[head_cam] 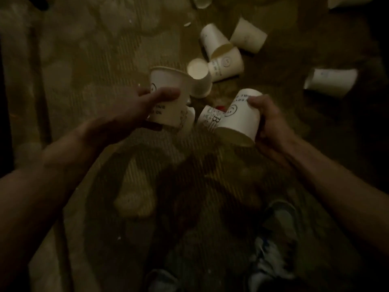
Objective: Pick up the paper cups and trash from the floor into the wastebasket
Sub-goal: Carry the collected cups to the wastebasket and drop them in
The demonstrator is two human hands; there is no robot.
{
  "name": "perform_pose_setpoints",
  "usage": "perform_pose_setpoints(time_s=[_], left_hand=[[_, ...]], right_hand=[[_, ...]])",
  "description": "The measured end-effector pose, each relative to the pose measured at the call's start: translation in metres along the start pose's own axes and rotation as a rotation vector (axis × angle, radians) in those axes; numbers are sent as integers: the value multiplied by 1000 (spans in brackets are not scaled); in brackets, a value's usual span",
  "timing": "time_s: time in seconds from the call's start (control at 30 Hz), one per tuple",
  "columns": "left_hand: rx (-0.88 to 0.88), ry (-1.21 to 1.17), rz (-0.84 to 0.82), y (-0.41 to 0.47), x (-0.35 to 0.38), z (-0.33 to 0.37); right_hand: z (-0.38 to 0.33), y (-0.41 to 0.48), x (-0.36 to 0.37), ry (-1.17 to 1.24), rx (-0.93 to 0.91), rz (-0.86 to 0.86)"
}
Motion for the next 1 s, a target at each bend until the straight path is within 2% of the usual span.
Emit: perform_pose_setpoints(time_s=[0.2, 0.33, 0.5, 0.6, 0.73, 0.87, 1.0], left_hand=[[-11, -125, -95, -100, 68, 109], [-20, -181, -167, -172, 104, 179], [2, -208, -280, -248, 153, 229], [-26, -221, -378, -287, 197, 245], [-103, -175, -518, -326, 280, 238], [-237, -97, -646, -351, 374, 187], [-364, -42, -623, -348, 449, 122]], right_hand=[[-67, -166, 2, 108, -17, 203], [-114, -281, 15, 170, -54, 274], [-132, -406, 17, 204, -136, 438], [-122, -487, -2, 325, -196, 551], [-76, -573, -44, 494, -197, 687], [-7, -620, -98, 588, -110, 820], [60, -639, -163, 654, -25, 912]])
Point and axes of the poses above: each hand's wrist, its own y-axis towards the middle knuckle, its own x-axis out of the palm, z = x × y, the point moved 6 cm from there along y, towards the middle knuckle, and after that the axes turned 5 degrees about -z, right-handed, at the moved point
